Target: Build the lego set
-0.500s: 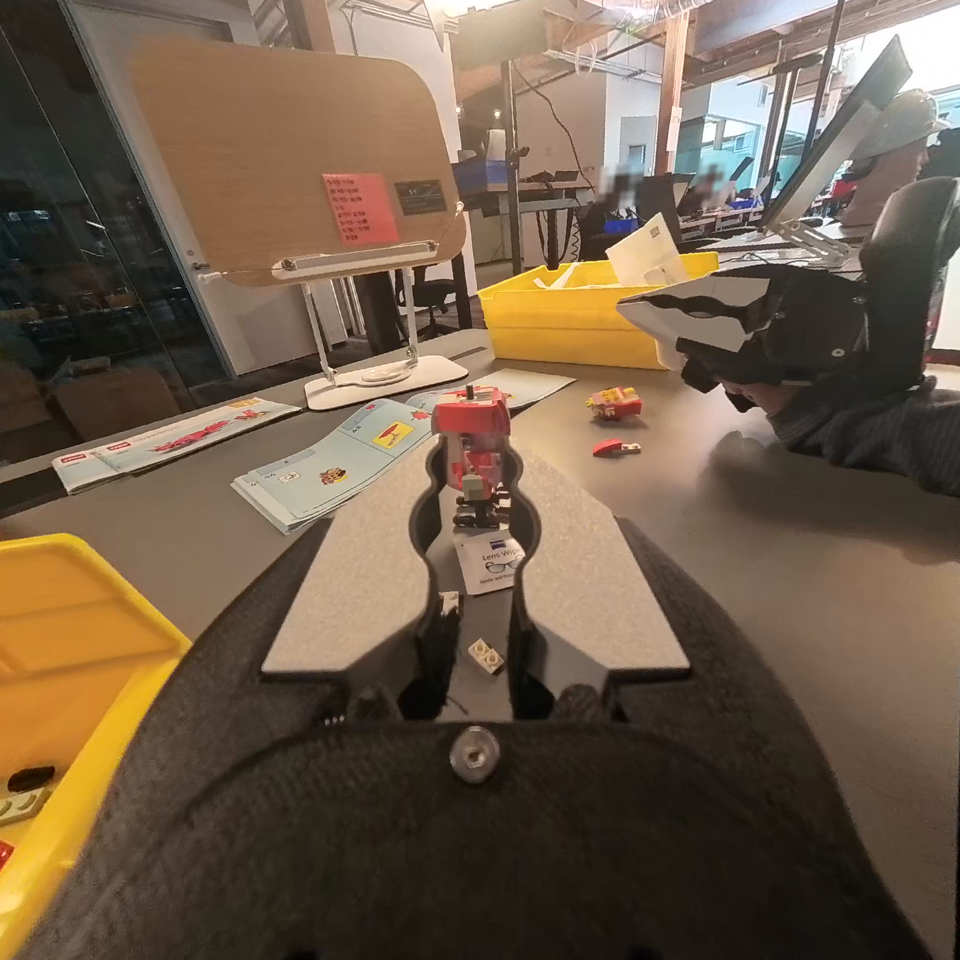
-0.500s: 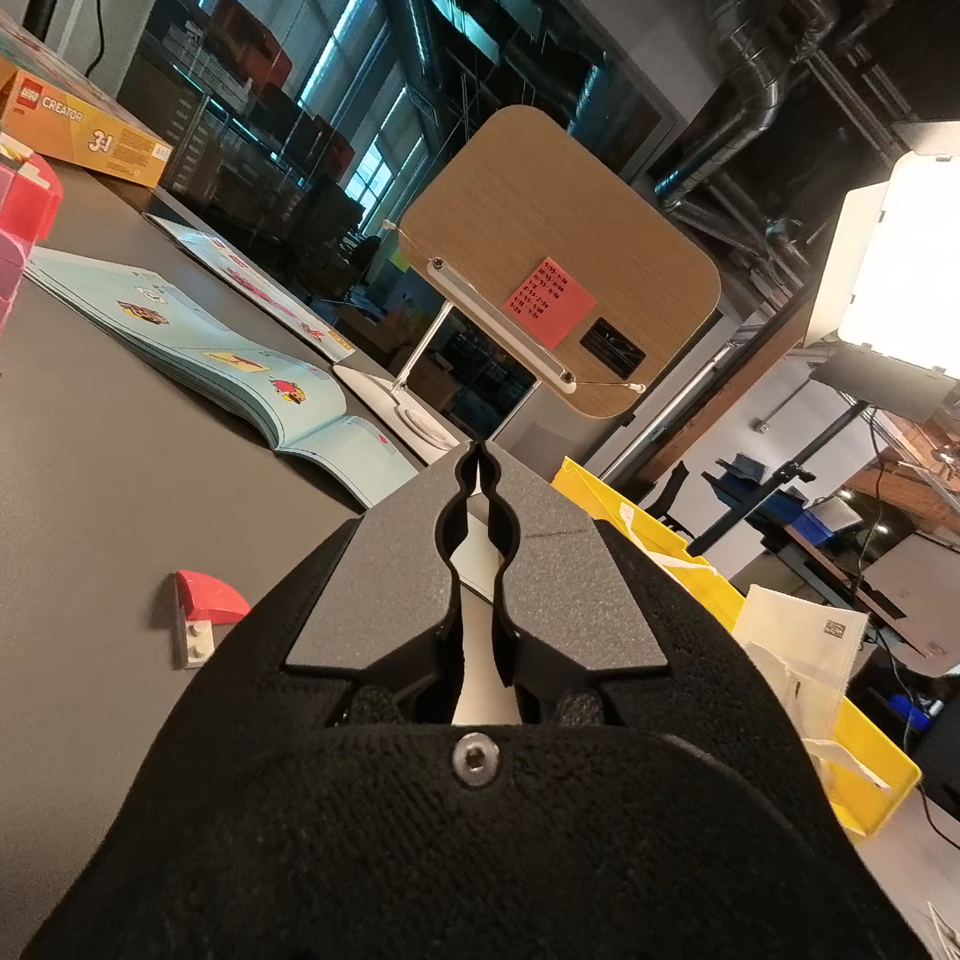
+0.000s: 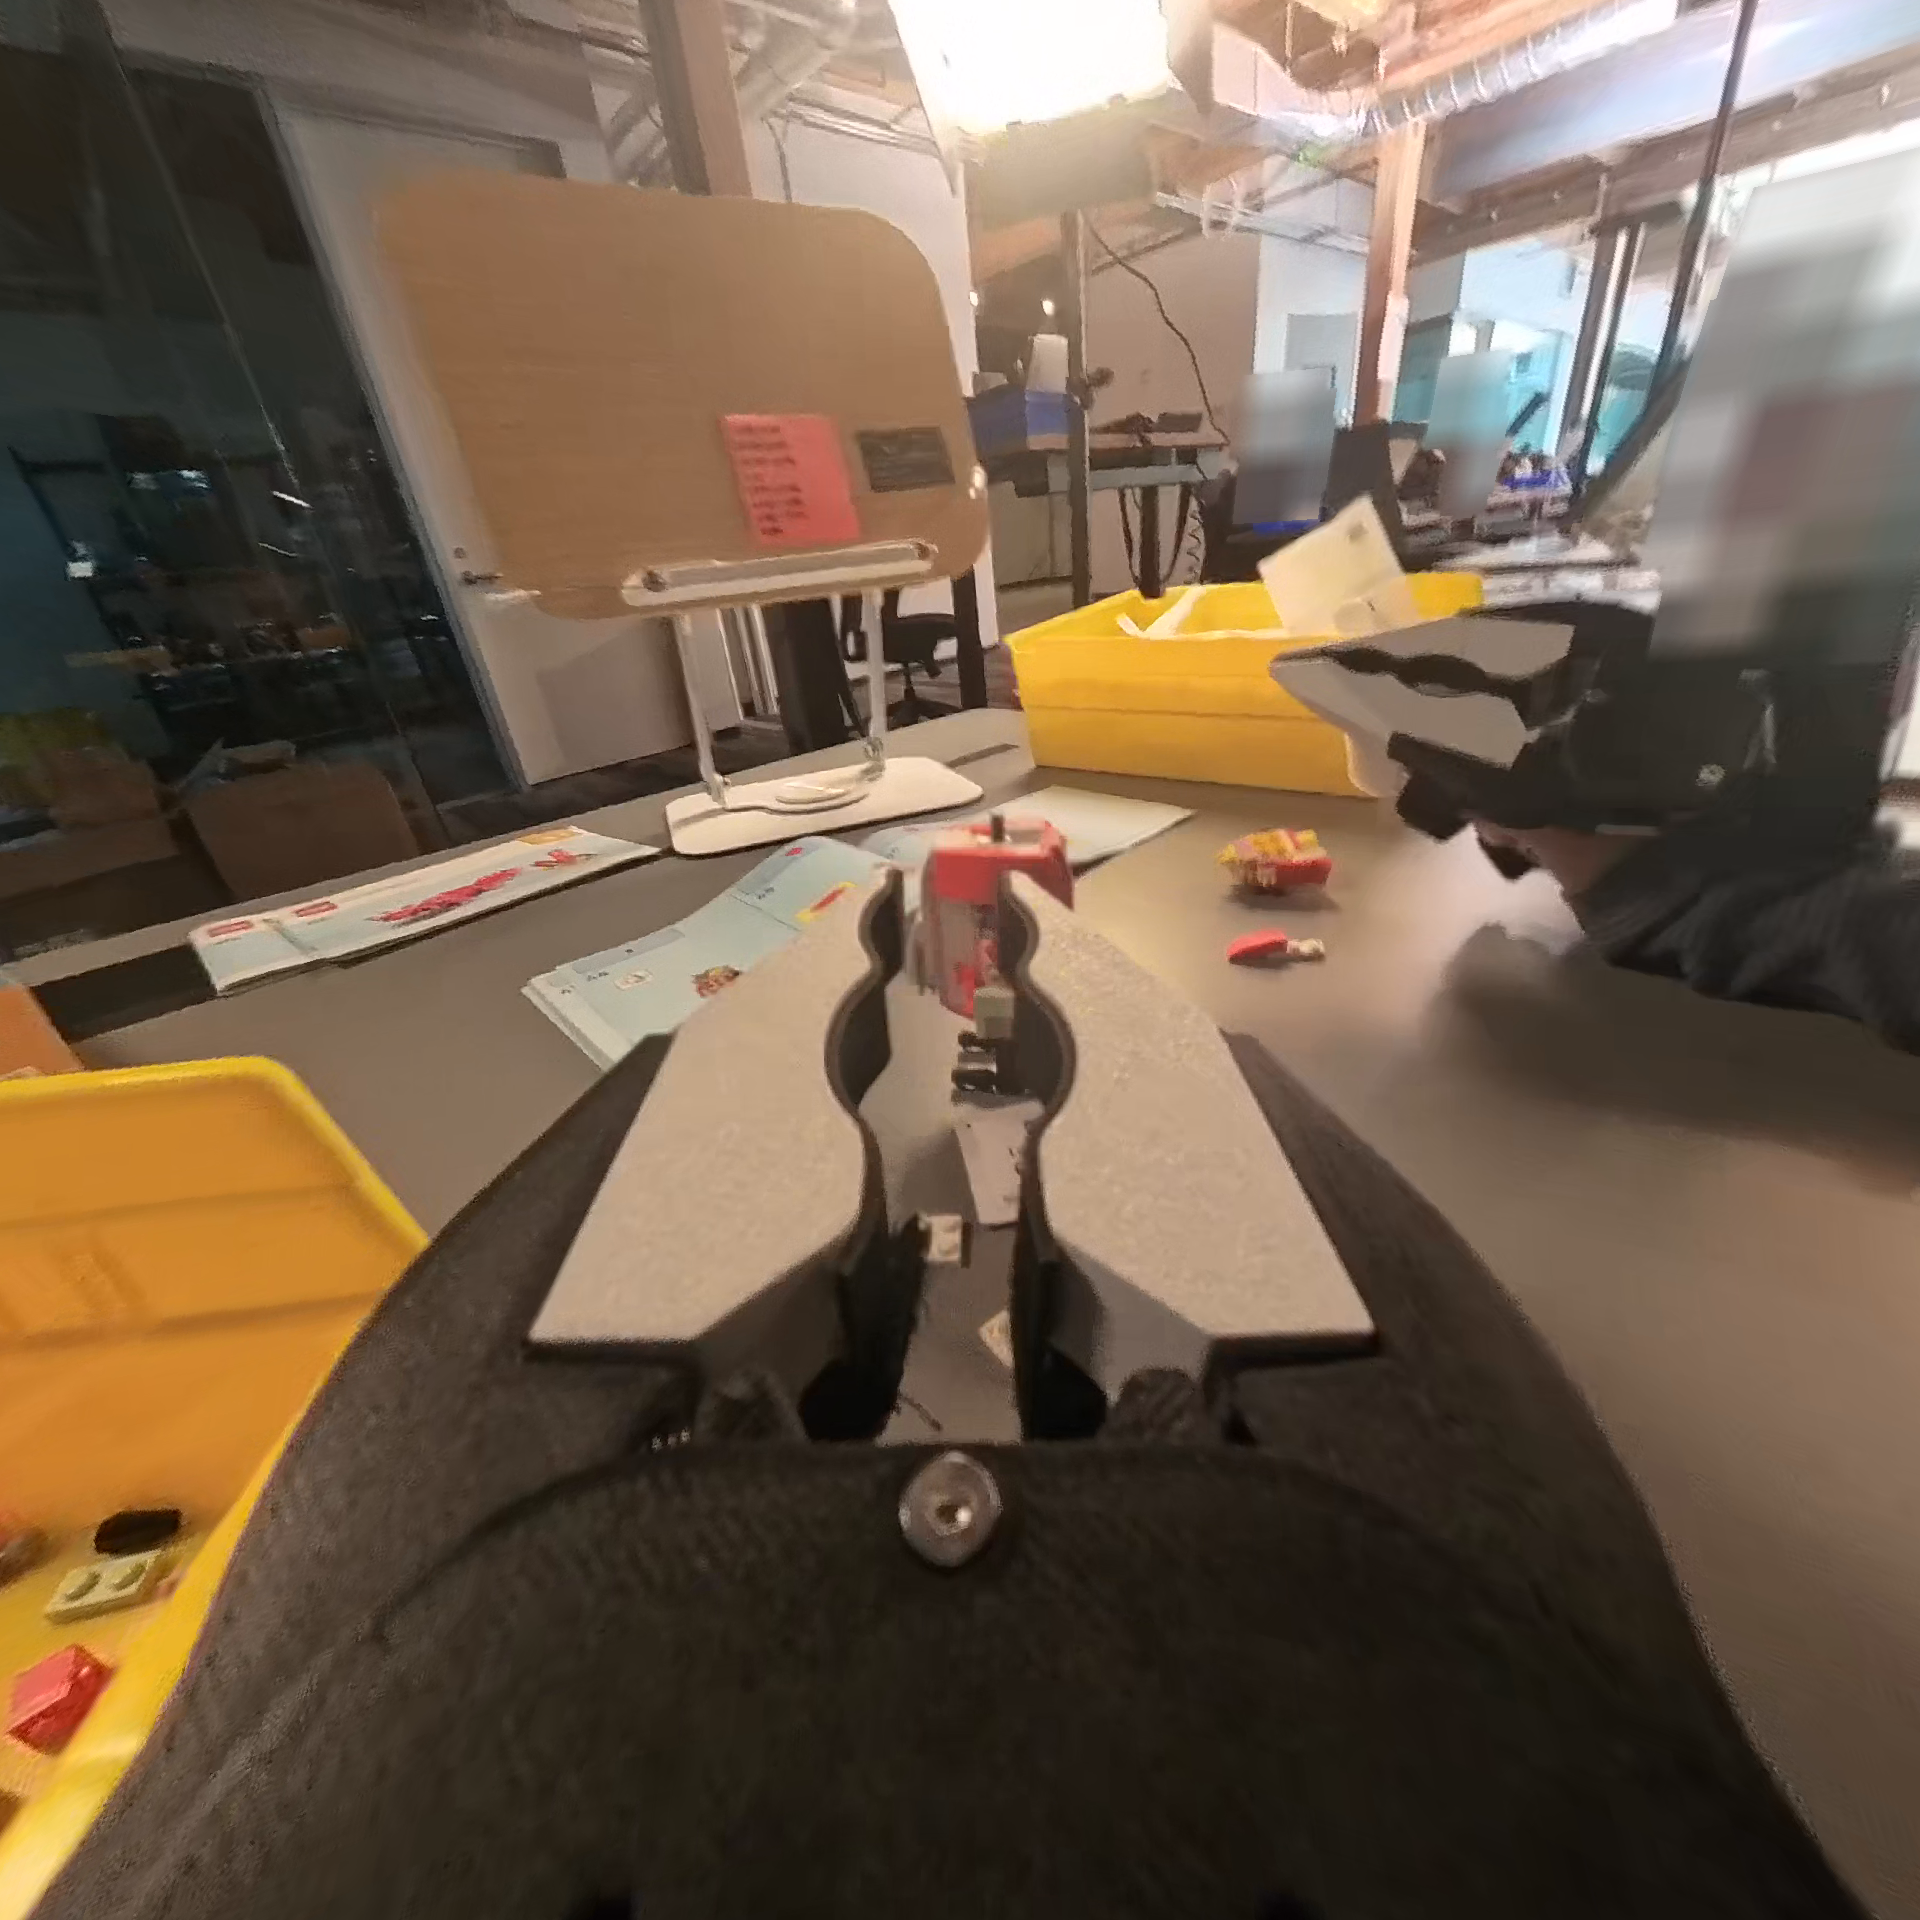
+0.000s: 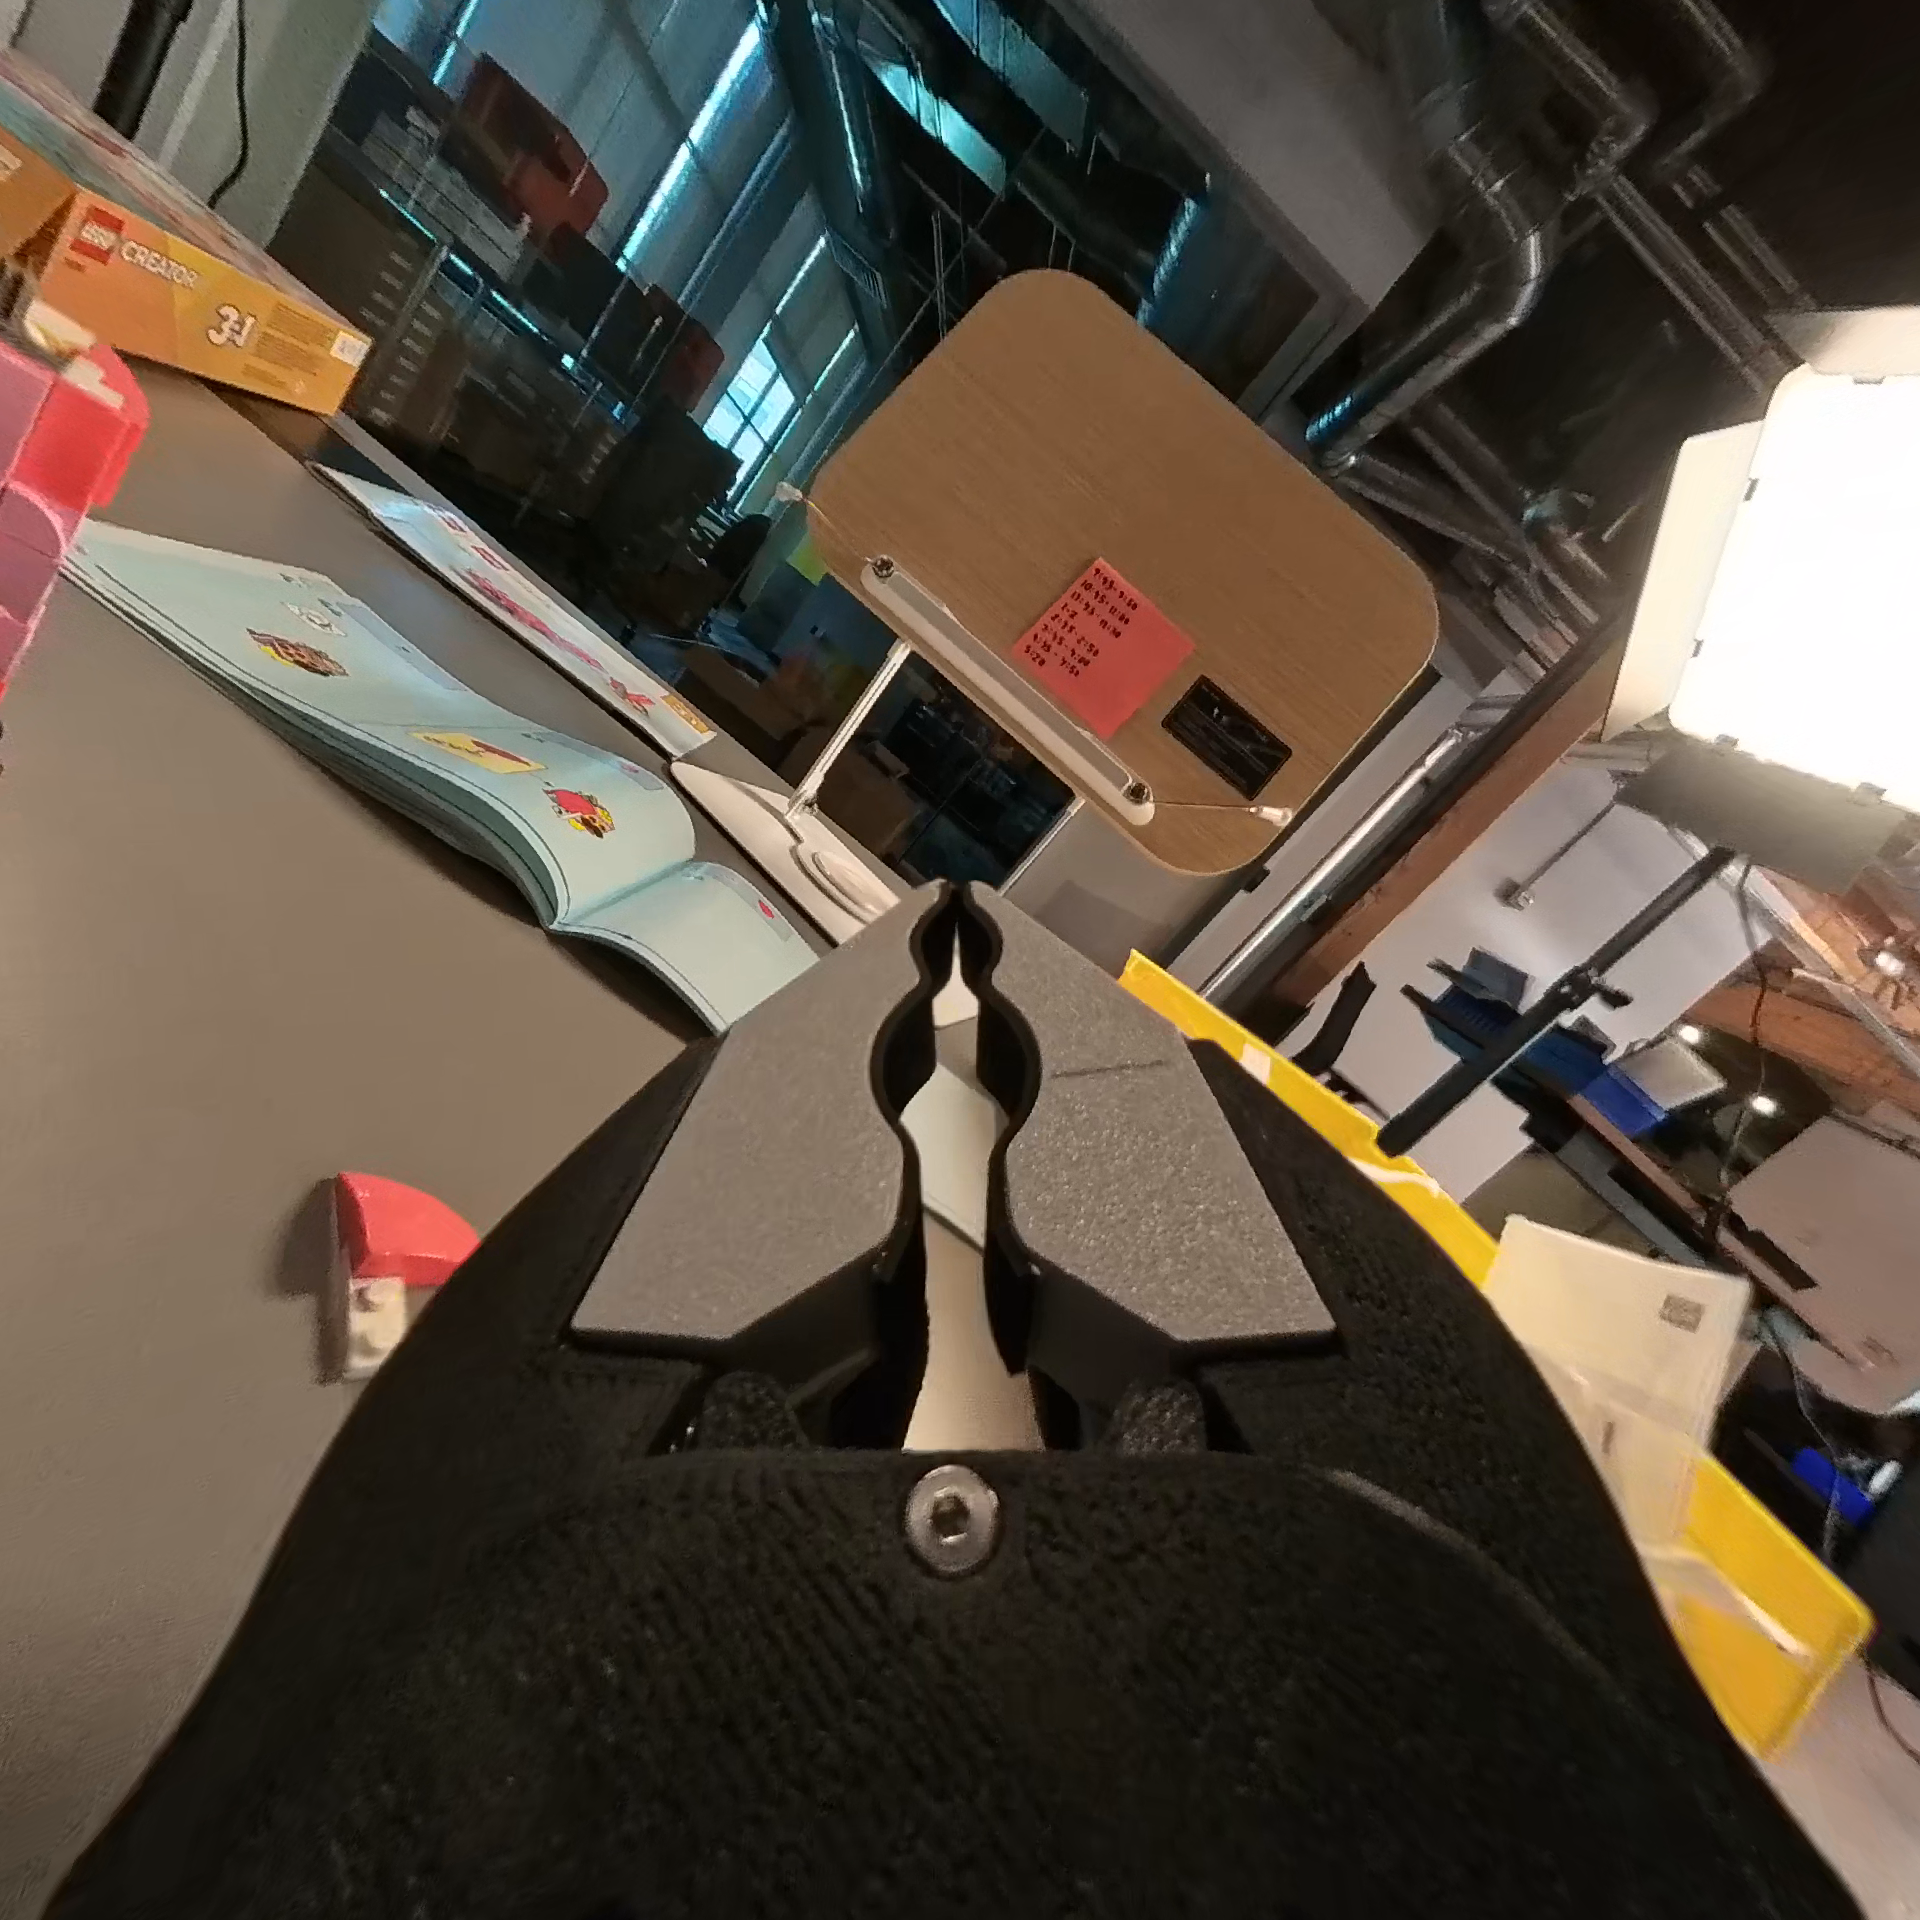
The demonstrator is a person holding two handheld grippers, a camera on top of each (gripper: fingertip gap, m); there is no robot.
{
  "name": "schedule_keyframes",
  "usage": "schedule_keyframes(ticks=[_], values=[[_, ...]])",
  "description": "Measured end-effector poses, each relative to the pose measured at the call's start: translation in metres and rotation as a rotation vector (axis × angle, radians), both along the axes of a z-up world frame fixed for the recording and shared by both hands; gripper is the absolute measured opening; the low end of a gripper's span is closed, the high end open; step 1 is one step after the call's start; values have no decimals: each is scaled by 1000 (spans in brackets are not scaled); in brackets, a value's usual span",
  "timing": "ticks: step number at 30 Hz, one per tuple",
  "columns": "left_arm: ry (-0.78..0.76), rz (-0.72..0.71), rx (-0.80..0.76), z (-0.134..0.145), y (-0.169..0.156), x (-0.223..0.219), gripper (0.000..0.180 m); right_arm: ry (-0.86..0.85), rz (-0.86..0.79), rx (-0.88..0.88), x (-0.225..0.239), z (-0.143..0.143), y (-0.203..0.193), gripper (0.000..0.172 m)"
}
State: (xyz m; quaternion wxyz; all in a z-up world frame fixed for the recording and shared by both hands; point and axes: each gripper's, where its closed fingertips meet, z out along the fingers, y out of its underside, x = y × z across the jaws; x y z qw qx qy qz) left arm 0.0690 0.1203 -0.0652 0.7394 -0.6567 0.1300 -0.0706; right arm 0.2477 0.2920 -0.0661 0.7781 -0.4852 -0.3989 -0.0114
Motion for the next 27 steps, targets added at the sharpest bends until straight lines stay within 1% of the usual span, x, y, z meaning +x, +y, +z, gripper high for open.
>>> schedule_keyframes(ticks=[1, 3, 5, 6, 7, 8, 10, 11, 12, 13, 15, 16, 18, 20, 22, 24, 27], values=[[-35, 0, 14, 8, -3, -4, 15, -17, -2, 19, 0, 0, 2, 0], [-69, 6, 55, 32, -14, -14, 19, -43, -25, 38, 3, -1, 10, 0], [-69, 48, 73, 62, -27, -34, 23, -14, -32, 9, 6, -2, 17, 0], [-79, 71, 43, 74, -32, -46, 25, 9, -31, -7, 7, -1, 19, 0], [-95, 79, -27, 81, -36, -56, 26, 26, -29, -18, 8, -1, 20, 0], [-97, 82, -117, 83, -38, -66, 32, 35, -27, -26, 9, 0, 21, 0], [-47, 151, -325, 72, -39, -93, 37, 40, -24, -27, 9, 0, 21, 0], [12, 215, -408, 66, -39, -113, 39, 41, -22, -22, 9, 1, 20, 0], [68, 290, -459, 61, -38, -134, 41, 41, -18, -17, 8, 1, 19, 0], [110, 335, -511, 56, -36, -152, 37, 40, -15, -13, 8, 2, 18, 0], [141, 340, -689, 33, -28, -177, 32, 43, -9, -15, 8, 2, 17, 0], [151, 314, -794, 17, -24, -187, 25, 48, -8, -20, 8, 2, 18, 0], [157, 301, -992, -15, -18, -210, 24, 61, -6, -34, 10, 1, 19, 0], [136, 308, -1140, -41, -13, -228, 25, 72, -1, -46, 11, 1, 20, 0], [113, 306, -1219, -58, -6, -238, 27, 77, 0, -55, 11, 0, 21, 0], [119, 331, -1263, -70, 0, -249, 30, 77, -7, -67, 12, -2, 23, 0], [98, 322, -1305, -84, 7, -254, 40, 84, -20, -97, 14, -5, 27, 0]])
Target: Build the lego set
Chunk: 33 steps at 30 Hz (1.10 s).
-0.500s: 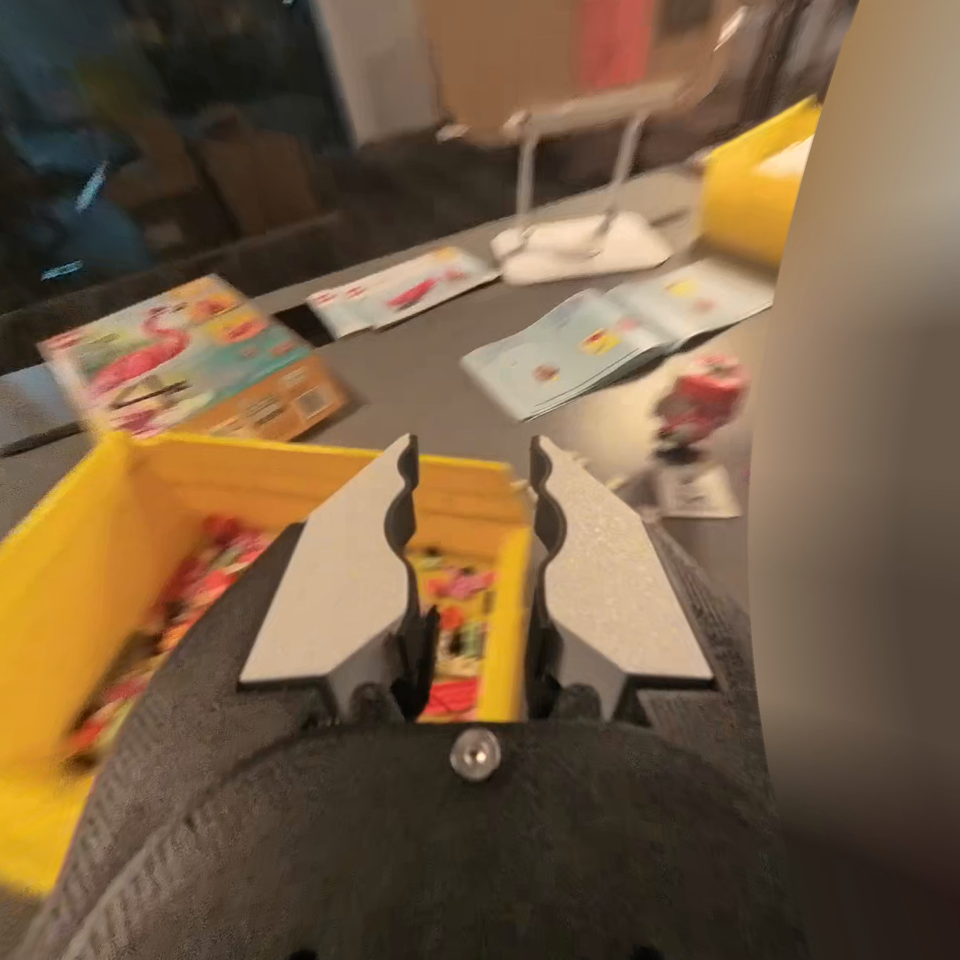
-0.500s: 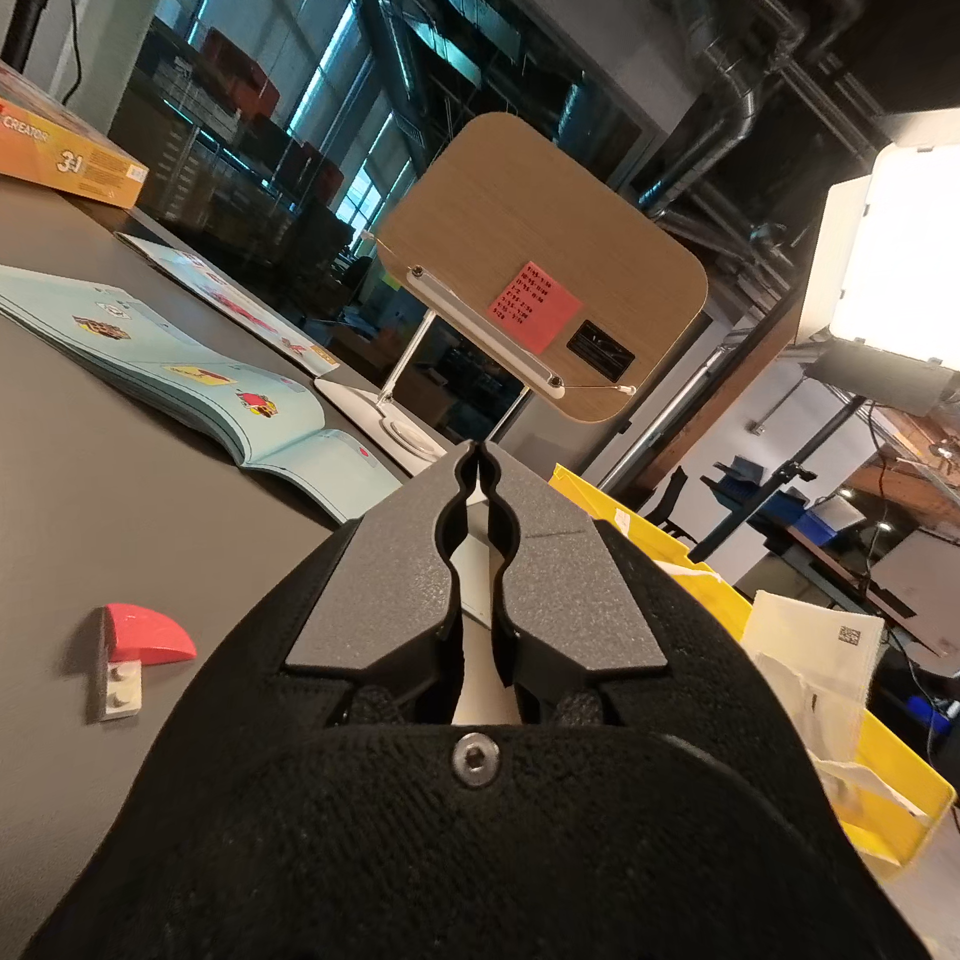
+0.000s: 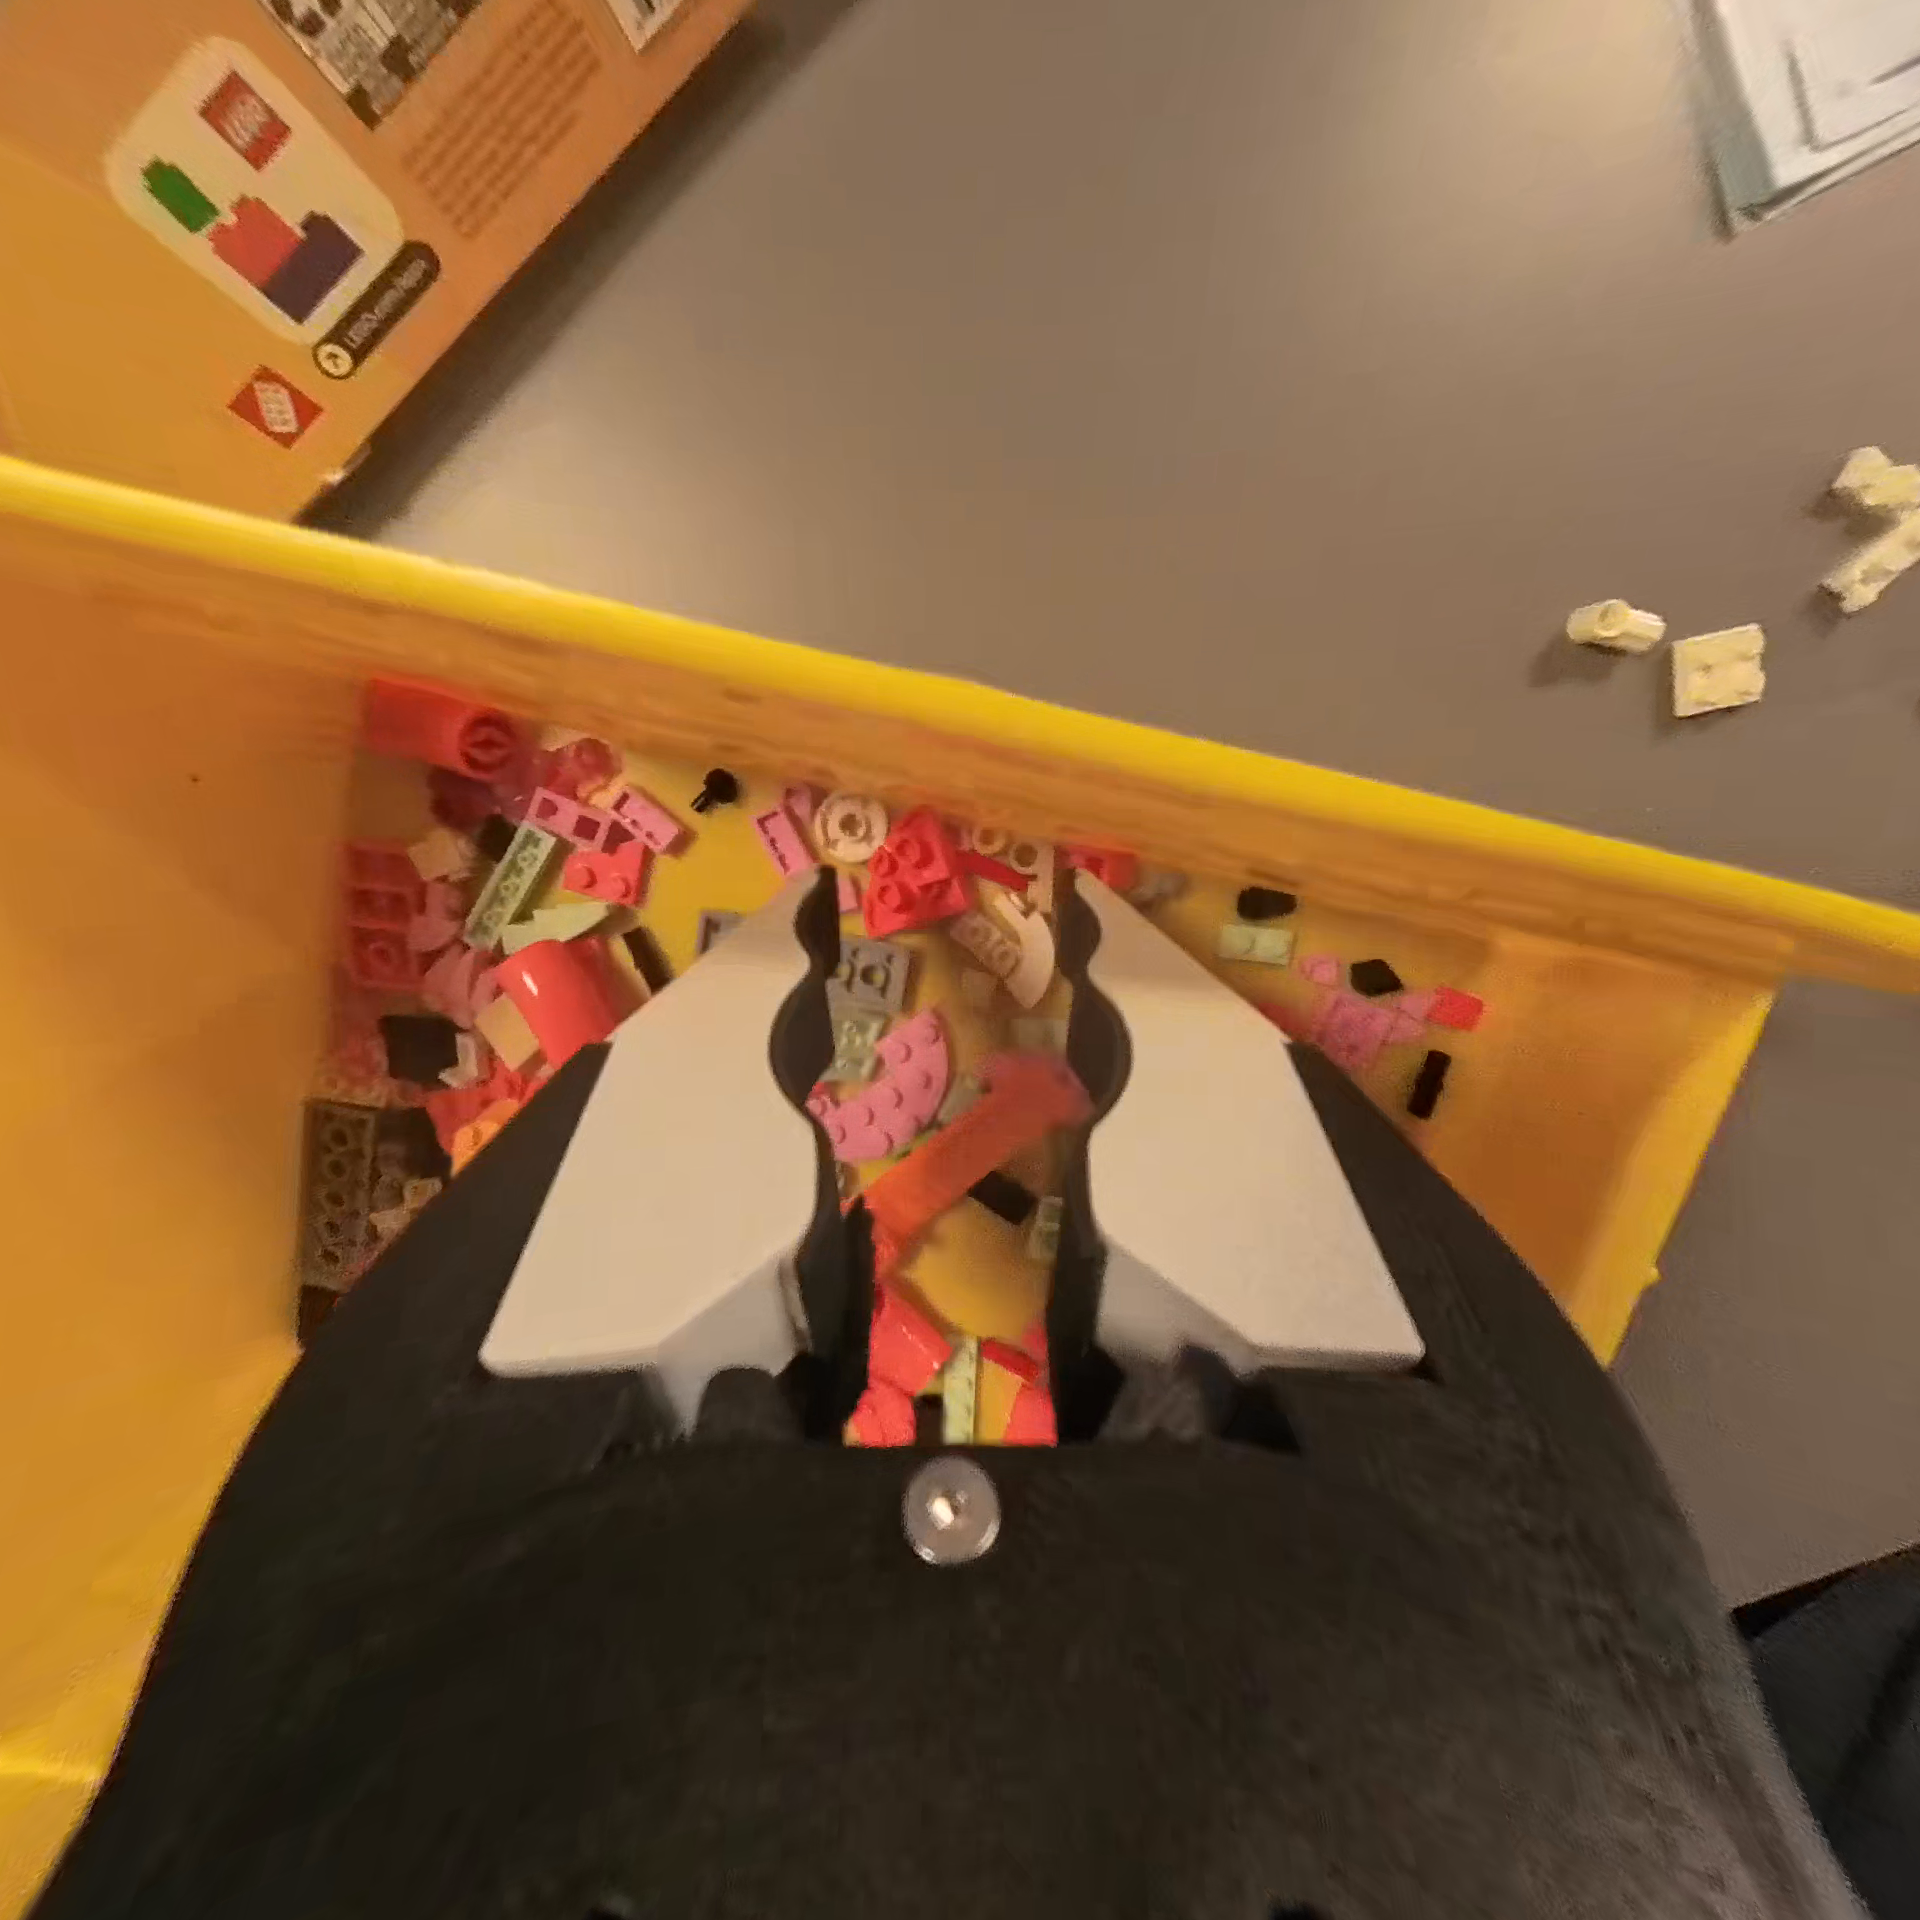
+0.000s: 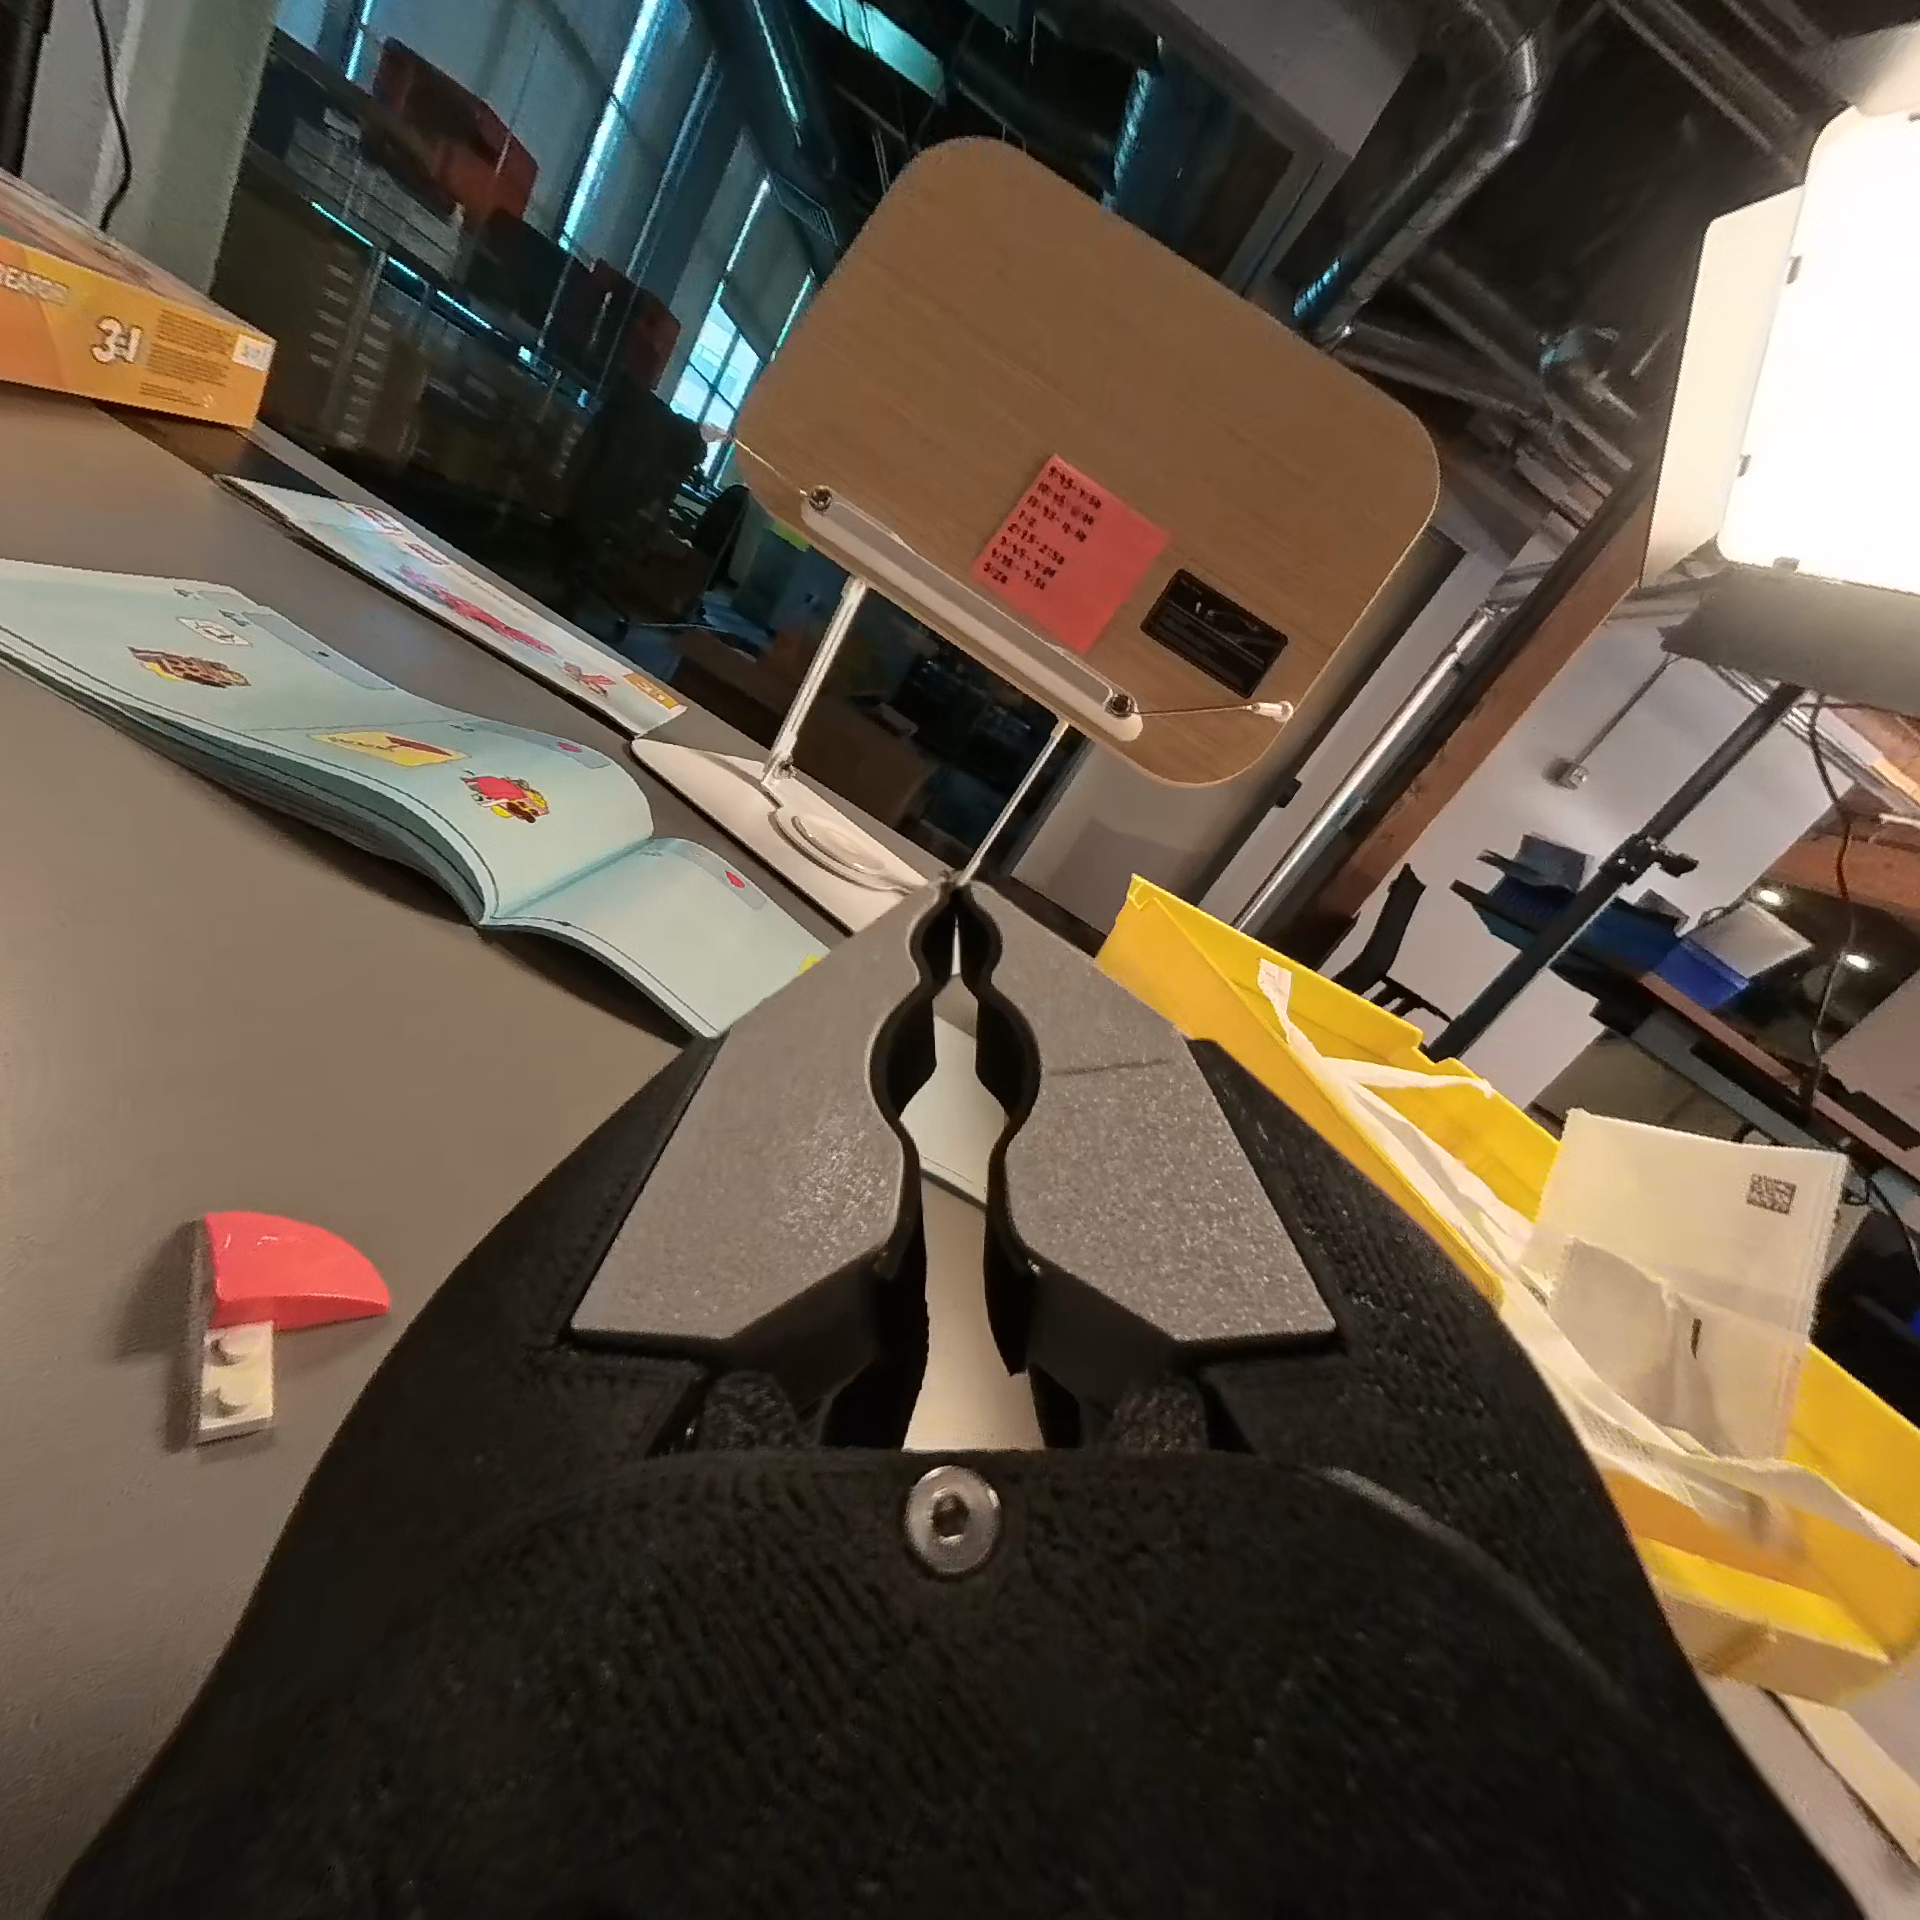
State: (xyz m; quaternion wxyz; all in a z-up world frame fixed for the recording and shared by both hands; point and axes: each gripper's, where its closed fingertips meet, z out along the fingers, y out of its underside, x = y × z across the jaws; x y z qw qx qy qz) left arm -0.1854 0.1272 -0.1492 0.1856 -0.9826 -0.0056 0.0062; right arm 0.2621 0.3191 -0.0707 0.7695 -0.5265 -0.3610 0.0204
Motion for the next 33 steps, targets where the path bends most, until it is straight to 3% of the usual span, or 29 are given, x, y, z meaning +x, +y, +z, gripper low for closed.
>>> schedule_keyframes(ticks=[9, 16, 20, 24, 29, 31, 33], values=[[9, 51, -112, -26, -4, -13, 31, 6, -48, -45, 7, -5, 9, 0], [18, 38, -101, -27, -7, -14, 21, 10, -64, -50, 9, -5, 11, 0], [78, 31, -12, -7, -6, -17, 18, 16, -66, -50, 10, -4, 11, 0], [223, 44, 197, 48, -5, -12, 19, 30, -73, -47, 12, -3, 12, 0], [233, -28, 607, 144, -1, 79, 19, 25, -90, -44, 14, -3, 13, 0], [130, -148, 717, 159, 1, 143, 19, 36, -98, -46, 17, -2, 14, 0], [-31, -332, 715, 144, 6, 219, 19, 57, -105, -53, 21, -1, 15, 0]])
